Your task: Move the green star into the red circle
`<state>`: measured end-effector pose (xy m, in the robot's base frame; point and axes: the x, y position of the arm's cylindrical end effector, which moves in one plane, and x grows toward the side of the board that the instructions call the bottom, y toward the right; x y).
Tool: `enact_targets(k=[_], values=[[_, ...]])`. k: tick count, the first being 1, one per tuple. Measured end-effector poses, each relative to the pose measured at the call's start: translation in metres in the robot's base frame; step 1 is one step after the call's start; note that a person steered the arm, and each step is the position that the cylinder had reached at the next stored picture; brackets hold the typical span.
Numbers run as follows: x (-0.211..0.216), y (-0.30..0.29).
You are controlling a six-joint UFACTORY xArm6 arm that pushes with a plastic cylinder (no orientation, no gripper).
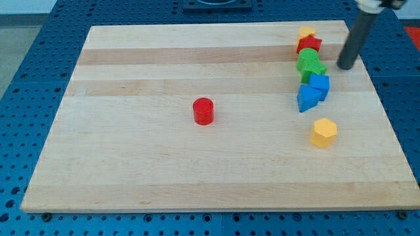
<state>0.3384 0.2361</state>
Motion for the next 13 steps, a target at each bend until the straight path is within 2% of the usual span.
enact_targets(k=[2, 3, 5, 6, 8, 9, 10, 12, 13], values=[[-0.001, -0.121], [-0.005, -0.127], [-0.007, -0.037], [-0.007, -0.047], [0.035, -0.132], [0.036, -0.141], [0.035, -0.137], [0.027, -0.092], [0.045, -0.106]])
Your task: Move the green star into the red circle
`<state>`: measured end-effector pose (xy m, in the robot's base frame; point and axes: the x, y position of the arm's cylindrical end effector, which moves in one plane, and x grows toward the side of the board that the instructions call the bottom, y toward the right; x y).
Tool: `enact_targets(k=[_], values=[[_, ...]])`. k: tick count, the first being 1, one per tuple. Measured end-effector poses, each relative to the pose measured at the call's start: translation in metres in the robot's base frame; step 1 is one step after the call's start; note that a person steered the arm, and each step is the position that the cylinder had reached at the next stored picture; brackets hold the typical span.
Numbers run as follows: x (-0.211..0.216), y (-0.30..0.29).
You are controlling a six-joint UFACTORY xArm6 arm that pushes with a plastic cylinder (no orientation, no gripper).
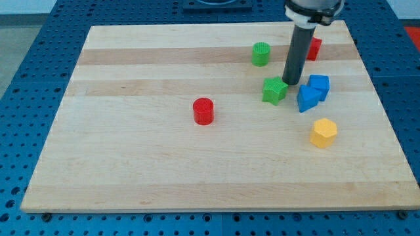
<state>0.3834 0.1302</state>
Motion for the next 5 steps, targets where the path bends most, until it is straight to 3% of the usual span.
enact_targets(k=[2, 3, 5], values=[[0.016, -0.096], [0.016, -0.100], [0.016, -0.048]])
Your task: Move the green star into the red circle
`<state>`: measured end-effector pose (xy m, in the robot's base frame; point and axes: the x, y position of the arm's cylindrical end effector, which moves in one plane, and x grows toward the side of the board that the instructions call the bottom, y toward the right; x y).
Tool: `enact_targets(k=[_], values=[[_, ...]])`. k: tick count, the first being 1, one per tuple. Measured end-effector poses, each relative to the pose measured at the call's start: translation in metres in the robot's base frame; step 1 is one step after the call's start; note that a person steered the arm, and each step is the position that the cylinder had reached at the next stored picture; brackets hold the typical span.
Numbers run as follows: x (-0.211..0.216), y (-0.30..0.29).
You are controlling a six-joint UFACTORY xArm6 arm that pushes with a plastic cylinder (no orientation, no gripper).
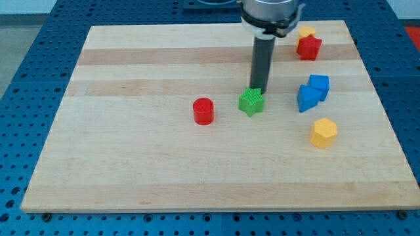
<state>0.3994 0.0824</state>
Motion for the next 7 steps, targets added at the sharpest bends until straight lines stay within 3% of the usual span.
enact_targets(k=[2, 7], values=[[0.049, -0.008], [0.070, -0.072]])
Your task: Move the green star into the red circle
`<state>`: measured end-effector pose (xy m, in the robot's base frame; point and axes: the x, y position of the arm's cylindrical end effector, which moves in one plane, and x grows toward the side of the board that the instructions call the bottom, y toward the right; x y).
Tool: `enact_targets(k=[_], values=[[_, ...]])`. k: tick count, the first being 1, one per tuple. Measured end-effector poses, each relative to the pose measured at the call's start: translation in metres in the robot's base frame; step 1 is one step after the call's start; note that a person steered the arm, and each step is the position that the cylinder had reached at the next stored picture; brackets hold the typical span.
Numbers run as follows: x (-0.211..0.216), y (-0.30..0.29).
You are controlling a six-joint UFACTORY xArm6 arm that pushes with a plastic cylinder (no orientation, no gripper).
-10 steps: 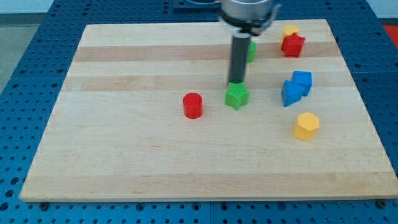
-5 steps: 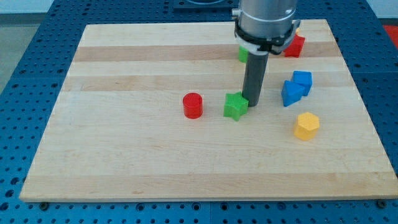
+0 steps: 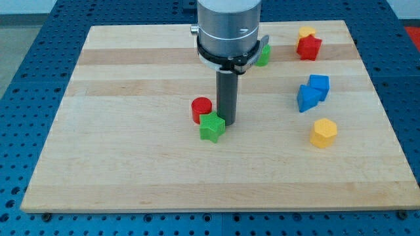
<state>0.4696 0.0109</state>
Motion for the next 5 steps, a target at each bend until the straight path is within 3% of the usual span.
enact_targets(k=[2, 4, 5], values=[[0.004, 0.024], [0.047, 0.017], [0.047, 0.007]])
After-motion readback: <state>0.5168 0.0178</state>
